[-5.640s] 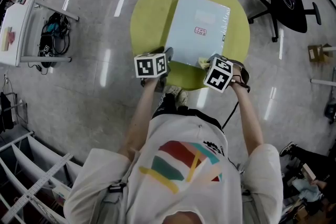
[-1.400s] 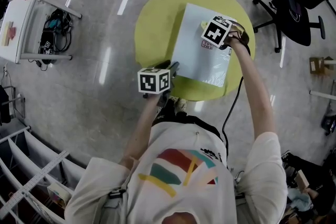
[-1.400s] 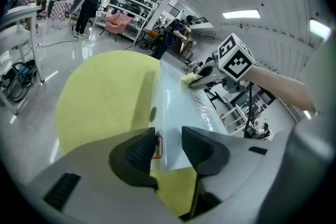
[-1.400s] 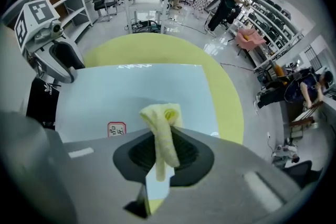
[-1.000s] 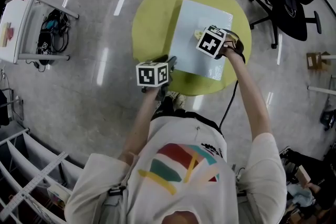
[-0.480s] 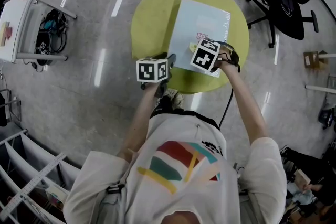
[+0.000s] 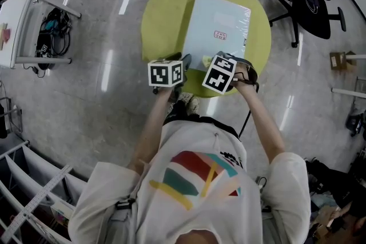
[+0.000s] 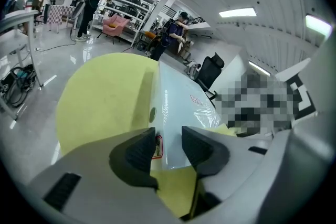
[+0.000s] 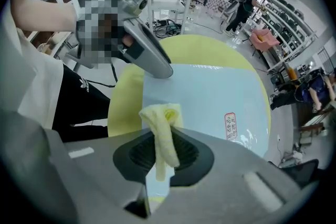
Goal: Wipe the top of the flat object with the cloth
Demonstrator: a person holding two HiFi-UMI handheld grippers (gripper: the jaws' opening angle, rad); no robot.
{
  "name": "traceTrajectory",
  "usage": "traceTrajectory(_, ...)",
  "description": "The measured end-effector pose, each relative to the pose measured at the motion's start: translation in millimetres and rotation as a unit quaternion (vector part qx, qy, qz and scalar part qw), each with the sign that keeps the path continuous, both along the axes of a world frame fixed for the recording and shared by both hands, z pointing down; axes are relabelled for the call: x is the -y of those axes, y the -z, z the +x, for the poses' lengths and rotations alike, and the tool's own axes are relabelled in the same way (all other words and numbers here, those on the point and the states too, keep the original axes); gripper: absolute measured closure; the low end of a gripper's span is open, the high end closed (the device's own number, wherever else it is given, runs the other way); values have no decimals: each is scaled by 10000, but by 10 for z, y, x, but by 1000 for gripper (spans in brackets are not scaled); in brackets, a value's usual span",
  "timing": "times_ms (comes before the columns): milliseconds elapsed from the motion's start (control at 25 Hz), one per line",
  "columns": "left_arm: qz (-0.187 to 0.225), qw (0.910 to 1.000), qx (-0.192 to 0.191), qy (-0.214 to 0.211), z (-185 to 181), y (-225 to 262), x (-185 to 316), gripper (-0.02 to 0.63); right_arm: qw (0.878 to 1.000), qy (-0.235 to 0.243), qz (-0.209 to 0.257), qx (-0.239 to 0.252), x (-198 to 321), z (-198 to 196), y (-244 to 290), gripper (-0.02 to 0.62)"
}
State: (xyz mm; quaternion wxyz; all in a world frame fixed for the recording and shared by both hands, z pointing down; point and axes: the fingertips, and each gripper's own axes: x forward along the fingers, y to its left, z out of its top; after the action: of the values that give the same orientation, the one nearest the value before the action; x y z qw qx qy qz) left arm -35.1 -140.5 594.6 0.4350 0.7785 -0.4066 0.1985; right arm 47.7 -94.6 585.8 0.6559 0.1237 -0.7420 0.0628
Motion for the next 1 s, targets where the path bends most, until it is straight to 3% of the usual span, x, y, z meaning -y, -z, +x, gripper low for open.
traceTrajectory(800,0,10000,-49,-20,4,-12,-8,446,9996,124,-243,68,-433,-103,-3,568)
traceTrajectory(1000,305,9992,148,-217,-10,80,11,446,9996,-40,176,229,-125,-39,232,568)
